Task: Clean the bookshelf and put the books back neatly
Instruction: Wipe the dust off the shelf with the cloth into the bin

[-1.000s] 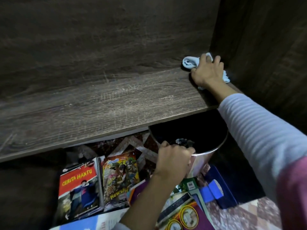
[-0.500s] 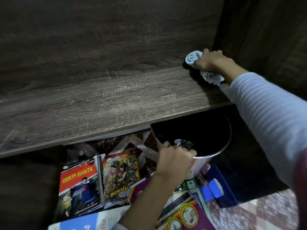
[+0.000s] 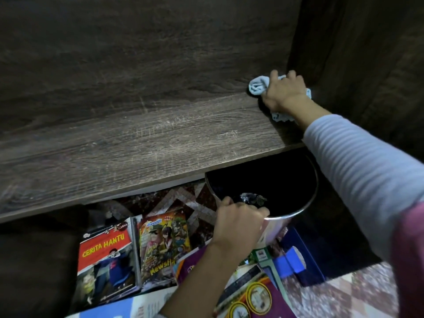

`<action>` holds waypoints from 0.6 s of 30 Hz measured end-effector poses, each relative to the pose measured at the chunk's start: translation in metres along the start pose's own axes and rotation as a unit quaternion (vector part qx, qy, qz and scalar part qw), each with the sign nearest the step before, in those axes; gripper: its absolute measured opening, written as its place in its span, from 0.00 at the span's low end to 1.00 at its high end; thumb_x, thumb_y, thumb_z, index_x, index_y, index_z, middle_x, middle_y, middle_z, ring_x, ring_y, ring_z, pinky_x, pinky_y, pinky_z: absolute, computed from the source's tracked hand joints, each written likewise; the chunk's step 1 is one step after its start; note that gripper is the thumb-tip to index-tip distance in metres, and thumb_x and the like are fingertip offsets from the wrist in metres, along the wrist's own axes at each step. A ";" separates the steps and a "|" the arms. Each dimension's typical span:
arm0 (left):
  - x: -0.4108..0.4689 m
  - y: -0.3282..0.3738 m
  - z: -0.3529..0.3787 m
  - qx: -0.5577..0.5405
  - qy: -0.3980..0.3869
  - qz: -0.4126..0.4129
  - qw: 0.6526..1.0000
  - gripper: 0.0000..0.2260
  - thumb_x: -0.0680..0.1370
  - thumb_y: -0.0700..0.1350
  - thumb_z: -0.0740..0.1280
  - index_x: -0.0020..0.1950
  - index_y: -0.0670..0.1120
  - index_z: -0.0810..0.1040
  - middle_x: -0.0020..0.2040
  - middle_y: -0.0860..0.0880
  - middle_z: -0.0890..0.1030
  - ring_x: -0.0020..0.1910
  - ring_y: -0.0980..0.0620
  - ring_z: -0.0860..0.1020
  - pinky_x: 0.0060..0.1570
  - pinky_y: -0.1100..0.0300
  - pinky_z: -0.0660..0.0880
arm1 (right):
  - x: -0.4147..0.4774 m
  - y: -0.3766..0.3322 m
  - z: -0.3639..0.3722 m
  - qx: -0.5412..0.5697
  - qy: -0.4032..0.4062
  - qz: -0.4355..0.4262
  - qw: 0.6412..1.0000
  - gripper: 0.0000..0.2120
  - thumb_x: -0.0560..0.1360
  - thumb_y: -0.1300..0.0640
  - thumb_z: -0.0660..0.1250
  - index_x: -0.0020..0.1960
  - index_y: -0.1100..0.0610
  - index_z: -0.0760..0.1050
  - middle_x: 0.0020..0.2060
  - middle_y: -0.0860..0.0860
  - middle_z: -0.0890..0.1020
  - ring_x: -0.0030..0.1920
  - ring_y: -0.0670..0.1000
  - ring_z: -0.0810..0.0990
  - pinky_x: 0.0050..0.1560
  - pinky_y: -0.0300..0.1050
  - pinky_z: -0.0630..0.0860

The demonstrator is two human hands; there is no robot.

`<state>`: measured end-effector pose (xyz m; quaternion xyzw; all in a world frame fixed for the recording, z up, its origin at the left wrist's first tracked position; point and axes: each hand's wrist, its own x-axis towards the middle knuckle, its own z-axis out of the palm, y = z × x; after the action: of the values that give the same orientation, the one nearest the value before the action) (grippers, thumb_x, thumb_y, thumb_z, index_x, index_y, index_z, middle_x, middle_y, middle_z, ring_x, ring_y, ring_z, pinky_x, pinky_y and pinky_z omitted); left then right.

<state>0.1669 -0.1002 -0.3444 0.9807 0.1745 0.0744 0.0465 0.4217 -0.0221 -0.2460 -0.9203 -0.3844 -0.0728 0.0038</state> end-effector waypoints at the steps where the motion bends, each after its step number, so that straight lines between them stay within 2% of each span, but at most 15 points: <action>1: -0.001 0.000 -0.001 -0.002 -0.001 0.000 1.000 0.17 0.50 0.48 0.82 0.30 0.53 0.77 0.21 0.52 0.74 0.21 0.52 0.75 0.35 0.61 0.75 | 0.001 0.001 -0.001 0.005 -0.007 -0.002 1.000 0.22 0.79 0.54 0.54 0.69 0.62 0.59 0.65 0.65 0.70 0.68 0.62 0.63 0.62 0.53 0.61; 7: -0.005 0.000 -0.003 0.002 0.002 0.027 1.000 0.13 0.54 0.44 0.79 0.30 0.52 0.76 0.21 0.52 0.74 0.21 0.52 0.75 0.35 0.61 0.74 | -0.004 0.008 -0.013 0.019 -0.047 -0.013 0.999 0.25 0.80 0.50 0.53 0.71 0.62 0.57 0.67 0.64 0.68 0.68 0.63 0.62 0.64 0.54 0.62; 10: -0.004 0.003 -0.005 0.013 0.035 0.043 0.998 0.02 0.57 0.43 0.67 0.28 0.50 0.76 0.20 0.52 0.74 0.20 0.52 0.74 0.35 0.62 0.74 | -0.014 0.012 -0.013 0.027 -0.048 -0.010 0.998 0.25 0.80 0.50 0.54 0.72 0.62 0.56 0.67 0.65 0.68 0.68 0.63 0.62 0.64 0.54 0.63; 12: -0.003 0.006 -0.008 0.003 0.019 0.055 0.998 0.05 0.60 0.44 0.60 0.27 0.49 0.76 0.20 0.53 0.74 0.20 0.53 0.74 0.35 0.63 0.73 | -0.022 0.012 -0.012 0.027 -0.046 -0.008 0.999 0.24 0.80 0.51 0.53 0.71 0.62 0.57 0.67 0.64 0.69 0.69 0.63 0.62 0.63 0.54 0.63; 15: 0.000 0.013 -0.012 0.010 0.005 0.046 0.999 0.02 0.56 0.45 0.65 0.27 0.50 0.76 0.19 0.52 0.73 0.20 0.54 0.74 0.34 0.64 0.72 | -0.033 0.014 -0.010 0.029 -0.044 0.001 0.999 0.24 0.80 0.51 0.53 0.71 0.62 0.57 0.67 0.63 0.70 0.68 0.62 0.62 0.63 0.53 0.64; 16: 0.001 0.014 -0.016 0.003 -0.005 0.048 0.999 0.04 0.57 0.43 0.66 0.30 0.50 0.77 0.21 0.51 0.75 0.23 0.53 0.76 0.37 0.63 0.72 | -0.037 0.015 -0.010 0.032 -0.043 0.005 0.999 0.24 0.80 0.51 0.53 0.71 0.62 0.57 0.66 0.63 0.70 0.68 0.63 0.63 0.62 0.54 0.64; 18: 0.003 0.017 -0.024 0.014 -0.049 0.036 0.998 0.09 0.71 0.39 0.64 0.46 0.50 0.79 0.37 0.48 0.82 0.40 0.49 0.81 0.50 0.56 0.69 | -0.046 0.018 -0.009 0.042 -0.041 0.010 0.998 0.24 0.80 0.51 0.53 0.71 0.62 0.57 0.66 0.63 0.70 0.67 0.63 0.63 0.61 0.54 0.65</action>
<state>0.1712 -0.1130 -0.3182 0.9894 0.1374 0.0255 0.0385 0.4010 -0.0681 -0.2421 -0.9252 -0.3780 -0.0192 0.0272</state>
